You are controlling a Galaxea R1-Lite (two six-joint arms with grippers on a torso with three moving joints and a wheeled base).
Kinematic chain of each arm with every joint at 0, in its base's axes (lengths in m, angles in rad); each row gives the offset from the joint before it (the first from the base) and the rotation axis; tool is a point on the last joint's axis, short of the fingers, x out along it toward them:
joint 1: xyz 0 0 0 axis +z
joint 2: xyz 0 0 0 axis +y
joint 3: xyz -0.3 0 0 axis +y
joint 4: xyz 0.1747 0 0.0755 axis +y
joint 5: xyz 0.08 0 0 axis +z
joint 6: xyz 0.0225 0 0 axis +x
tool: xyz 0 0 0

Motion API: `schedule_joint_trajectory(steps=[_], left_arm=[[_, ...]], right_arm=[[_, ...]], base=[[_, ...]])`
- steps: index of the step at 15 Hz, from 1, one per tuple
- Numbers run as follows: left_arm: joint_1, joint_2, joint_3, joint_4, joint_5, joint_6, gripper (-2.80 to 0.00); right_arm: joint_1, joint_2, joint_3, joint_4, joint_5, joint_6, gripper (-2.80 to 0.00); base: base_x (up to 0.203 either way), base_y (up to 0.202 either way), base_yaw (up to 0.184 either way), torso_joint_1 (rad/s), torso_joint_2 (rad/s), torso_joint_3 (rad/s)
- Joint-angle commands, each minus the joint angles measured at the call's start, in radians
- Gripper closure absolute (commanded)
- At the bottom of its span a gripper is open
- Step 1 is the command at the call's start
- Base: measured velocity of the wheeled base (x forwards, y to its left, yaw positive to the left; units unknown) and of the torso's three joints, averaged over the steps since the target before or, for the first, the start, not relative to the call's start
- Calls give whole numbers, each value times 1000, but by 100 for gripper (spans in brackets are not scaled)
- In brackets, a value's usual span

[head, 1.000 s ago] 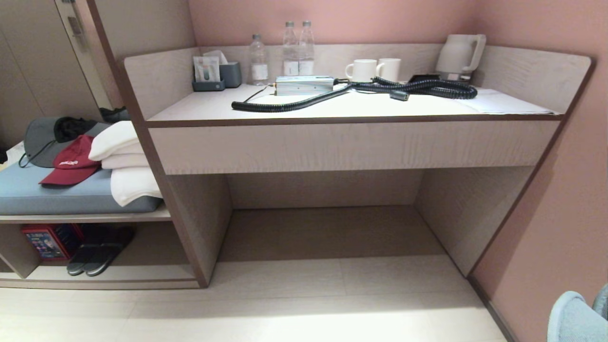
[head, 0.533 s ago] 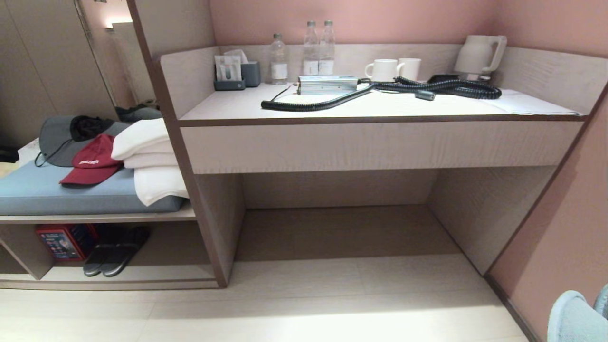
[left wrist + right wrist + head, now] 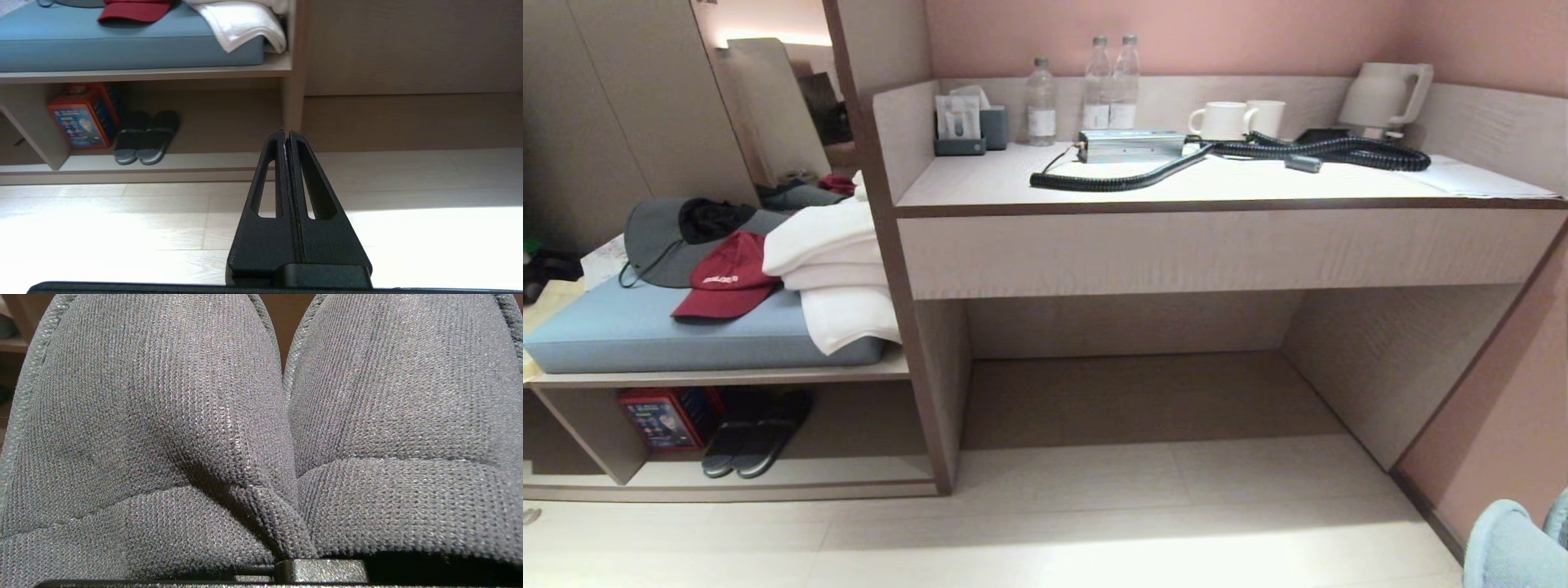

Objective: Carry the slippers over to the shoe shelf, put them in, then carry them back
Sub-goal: Place the slippers into the shoe cabinet

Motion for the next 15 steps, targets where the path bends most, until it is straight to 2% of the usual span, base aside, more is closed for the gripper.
schedule_joint_trajectory(steps=[1, 15], left_arm=[[0, 1, 0, 0, 0, -1, 0], [0, 1, 0, 0, 0, -3, 0]], right_arm=[[0, 1, 0, 0, 0, -1, 0], [0, 1, 0, 0, 0, -1, 0]], base=[[0, 195, -1, 1, 1, 1], [0, 195, -2, 1, 1, 1]])
